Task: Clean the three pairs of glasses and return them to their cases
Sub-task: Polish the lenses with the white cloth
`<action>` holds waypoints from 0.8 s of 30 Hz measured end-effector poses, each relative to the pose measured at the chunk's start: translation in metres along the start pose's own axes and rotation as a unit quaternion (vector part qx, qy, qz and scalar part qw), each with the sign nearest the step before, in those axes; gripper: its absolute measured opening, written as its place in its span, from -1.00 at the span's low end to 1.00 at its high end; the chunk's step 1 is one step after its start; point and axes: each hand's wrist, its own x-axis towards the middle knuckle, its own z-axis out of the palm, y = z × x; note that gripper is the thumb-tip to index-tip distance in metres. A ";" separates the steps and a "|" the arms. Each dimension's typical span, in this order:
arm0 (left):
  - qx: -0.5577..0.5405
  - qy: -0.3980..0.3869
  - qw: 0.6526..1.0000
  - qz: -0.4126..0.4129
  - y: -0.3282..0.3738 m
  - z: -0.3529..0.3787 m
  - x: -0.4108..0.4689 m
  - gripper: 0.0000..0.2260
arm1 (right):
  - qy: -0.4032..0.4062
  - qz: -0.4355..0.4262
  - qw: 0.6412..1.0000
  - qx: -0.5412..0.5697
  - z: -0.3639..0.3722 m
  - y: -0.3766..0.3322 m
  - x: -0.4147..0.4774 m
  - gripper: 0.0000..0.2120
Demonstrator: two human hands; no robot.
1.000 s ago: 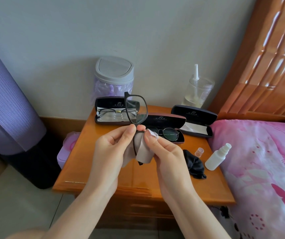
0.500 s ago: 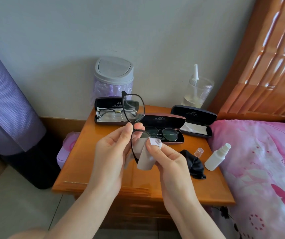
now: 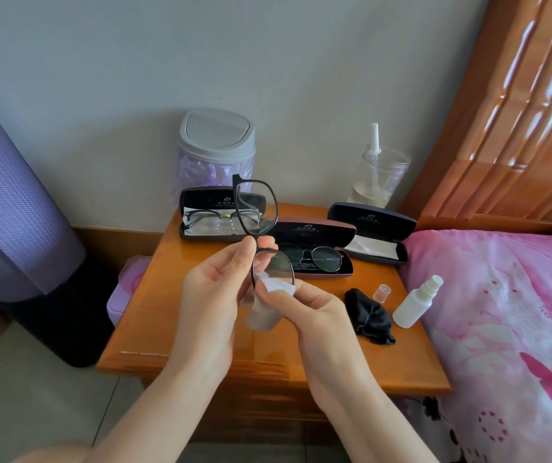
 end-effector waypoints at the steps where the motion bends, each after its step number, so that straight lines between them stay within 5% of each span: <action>1: 0.003 -0.001 1.000 0.003 0.000 0.000 0.000 -0.80 | 0.002 0.000 1.000 0.012 0.001 -0.001 0.002 -0.65; 11: 0.009 -0.005 0.999 0.034 0.002 0.000 -0.001 -0.77 | -0.005 0.008 0.997 0.070 0.011 -0.006 0.006 -0.67; 24: -0.035 0.016 0.999 0.017 0.002 -0.006 0.006 -0.80 | -0.038 0.024 0.996 -0.071 -0.009 -0.007 0.001 -0.79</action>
